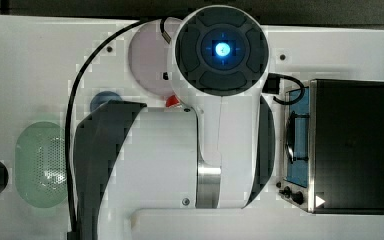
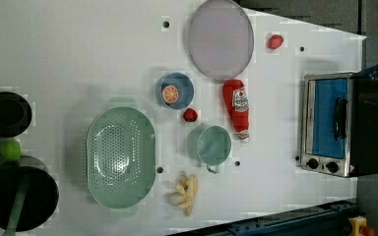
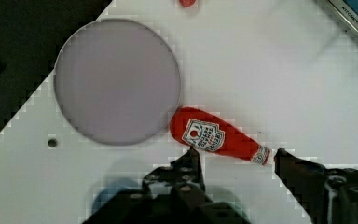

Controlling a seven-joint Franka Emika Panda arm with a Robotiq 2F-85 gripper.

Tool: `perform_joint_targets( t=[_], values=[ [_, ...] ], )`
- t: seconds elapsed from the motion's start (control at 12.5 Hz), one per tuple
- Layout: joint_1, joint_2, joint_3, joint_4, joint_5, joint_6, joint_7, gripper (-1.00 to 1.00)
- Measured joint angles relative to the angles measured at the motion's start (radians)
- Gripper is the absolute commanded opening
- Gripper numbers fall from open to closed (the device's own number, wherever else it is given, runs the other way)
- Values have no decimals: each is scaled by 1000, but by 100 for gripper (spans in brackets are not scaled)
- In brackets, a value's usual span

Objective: Pick Ketchup from the table and place it in strainer.

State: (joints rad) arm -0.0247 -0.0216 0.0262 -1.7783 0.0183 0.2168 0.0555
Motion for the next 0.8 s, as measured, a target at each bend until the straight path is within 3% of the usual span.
perform_joint_targets(
  t=[0.24, 0.48, 0.8],
  values=[
    [-75, -142, 55, -104, 14, -169, -6, 99],
    [-95, -196, 61, -84, 9, -151, -7, 100],
    [-101, -144, 86, -101, 9, -46, -55, 100]
  ],
)
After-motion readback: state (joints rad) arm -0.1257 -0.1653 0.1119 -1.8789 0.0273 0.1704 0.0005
